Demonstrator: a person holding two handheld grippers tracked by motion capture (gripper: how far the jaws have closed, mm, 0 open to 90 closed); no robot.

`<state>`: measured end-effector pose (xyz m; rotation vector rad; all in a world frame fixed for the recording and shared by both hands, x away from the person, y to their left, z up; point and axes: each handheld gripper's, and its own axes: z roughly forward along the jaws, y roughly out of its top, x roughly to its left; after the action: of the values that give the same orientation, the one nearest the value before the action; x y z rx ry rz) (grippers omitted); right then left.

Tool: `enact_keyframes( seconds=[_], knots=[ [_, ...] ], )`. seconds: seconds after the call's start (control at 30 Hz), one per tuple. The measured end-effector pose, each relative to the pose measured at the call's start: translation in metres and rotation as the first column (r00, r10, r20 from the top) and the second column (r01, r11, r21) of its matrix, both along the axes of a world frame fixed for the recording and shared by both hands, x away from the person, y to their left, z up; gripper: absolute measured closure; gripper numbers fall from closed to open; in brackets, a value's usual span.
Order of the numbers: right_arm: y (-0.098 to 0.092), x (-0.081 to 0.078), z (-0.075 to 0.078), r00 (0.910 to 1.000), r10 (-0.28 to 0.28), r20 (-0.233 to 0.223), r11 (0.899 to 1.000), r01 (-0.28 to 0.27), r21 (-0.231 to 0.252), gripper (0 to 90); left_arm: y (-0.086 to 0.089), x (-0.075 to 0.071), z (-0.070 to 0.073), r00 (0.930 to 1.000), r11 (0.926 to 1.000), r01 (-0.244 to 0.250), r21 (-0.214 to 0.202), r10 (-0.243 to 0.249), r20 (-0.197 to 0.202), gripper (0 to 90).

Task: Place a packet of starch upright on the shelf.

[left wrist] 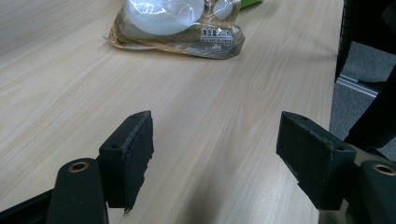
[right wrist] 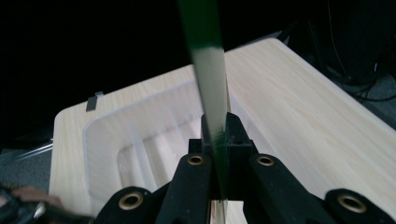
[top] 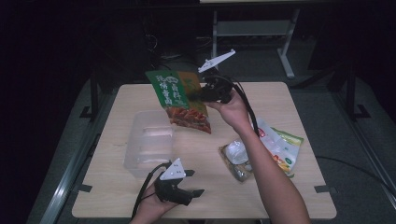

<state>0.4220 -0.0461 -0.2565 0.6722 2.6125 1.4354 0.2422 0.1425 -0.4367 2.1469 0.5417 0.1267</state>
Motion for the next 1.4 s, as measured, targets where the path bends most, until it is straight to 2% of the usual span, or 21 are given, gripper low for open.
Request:
enact_keyframes(
  seconds=[0.13, 0.33, 0.53, 0.57, 0.8, 0.9, 1.4],
  knots=[
    [0.019, 0.009, 0.0, 0.9998, 0.02, -0.007, 1.0, -0.02, 0.011, 89.7, -0.001, -0.001, -0.001, 1.0, 0.9999, -0.004, -0.011, 0.004, -0.006, 26.9],
    [0.038, 0.016, -0.002, 0.9993, 0.038, 0.001, 0.999, -0.038, 0.02, 89.7, 0.001, 0.0, -0.001, 1.0, 1.0, -0.006, -0.006, 0.005, -0.005, 26.8],
    [0.06, 0.02, -0.005, 0.9983, 0.057, -0.011, 0.998, -0.056, 0.04, 89.7, 0.002, 0.002, -0.001, 1.0, 1.0, 0.0, 0.008, 0.0, -0.004, 26.7],
    [0.063, 0.021, -0.005, 0.9983, 0.058, -0.007, 0.998, -0.058, 0.04, 89.7, 0.002, 0.001, -0.001, 1.0, 1.0, -0.005, -0.002, 0.005, -0.009, 26.7],
    [0.086, 0.028, -0.016, 0.9969, 0.075, -0.024, 0.995, -0.074, 0.07, 89.7, 0.001, 0.0, -0.003, 1.0, 1.0, 0.001, 0.004, -0.001, -0.007, 26.5],
    [0.092, 0.031, -0.023, 0.9962, 0.077, -0.04, 0.995, -0.074, 0.071, 89.7, 0.001, 0.001, -0.003, 1.0, 0.9999, 0.006, 0.015, -0.005, -0.004, 26.5],
    [0.109, 0.044, -0.057, 0.9934, 0.072, -0.089, 0.993, -0.064, 0.095, 89.7, 0.002, -0.001, -0.004, 0.9999, 0.9999, -0.006, 0.01, 0.006, -0.01, 26.5]
  ],
)
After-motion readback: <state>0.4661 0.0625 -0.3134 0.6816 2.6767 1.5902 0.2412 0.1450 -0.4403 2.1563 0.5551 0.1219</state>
